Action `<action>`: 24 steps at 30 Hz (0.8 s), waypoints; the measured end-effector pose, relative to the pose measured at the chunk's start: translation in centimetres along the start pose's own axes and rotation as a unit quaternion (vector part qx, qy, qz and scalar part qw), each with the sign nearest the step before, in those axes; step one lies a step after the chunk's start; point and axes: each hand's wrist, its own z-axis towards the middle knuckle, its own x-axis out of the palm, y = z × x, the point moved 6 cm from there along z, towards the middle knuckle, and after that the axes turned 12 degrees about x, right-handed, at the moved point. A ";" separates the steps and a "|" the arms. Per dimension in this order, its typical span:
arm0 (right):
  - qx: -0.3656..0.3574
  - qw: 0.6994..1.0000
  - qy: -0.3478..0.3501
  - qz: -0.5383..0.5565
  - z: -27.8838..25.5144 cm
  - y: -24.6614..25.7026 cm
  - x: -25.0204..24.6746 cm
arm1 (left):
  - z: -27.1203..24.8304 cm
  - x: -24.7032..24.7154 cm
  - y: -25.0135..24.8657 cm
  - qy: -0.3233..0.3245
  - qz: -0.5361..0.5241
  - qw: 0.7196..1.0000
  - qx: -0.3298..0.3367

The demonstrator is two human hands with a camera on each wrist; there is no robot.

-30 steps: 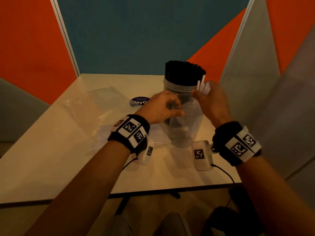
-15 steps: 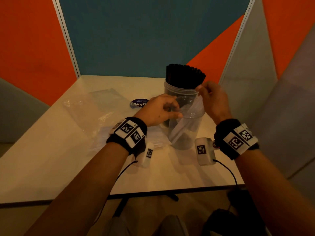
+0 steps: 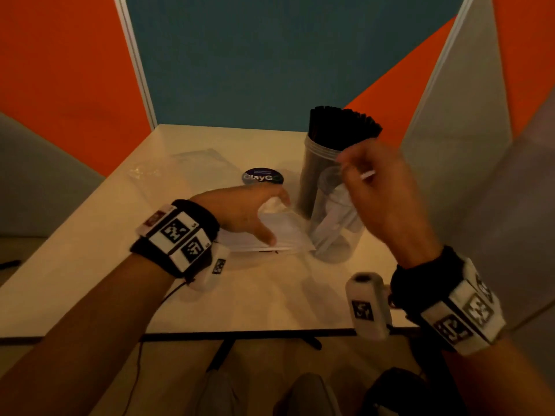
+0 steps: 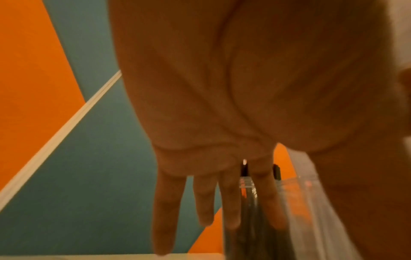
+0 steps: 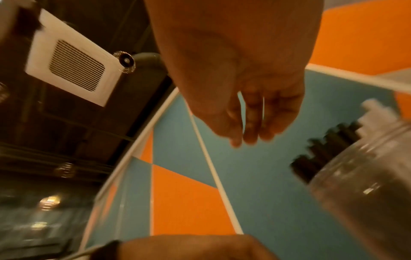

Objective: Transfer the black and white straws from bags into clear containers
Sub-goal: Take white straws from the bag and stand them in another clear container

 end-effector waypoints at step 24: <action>-0.158 0.900 0.277 -0.296 -7.1 3.4 20.6 | -4.4 -0.2 4.5 0.008 -0.068 0.995 -0.073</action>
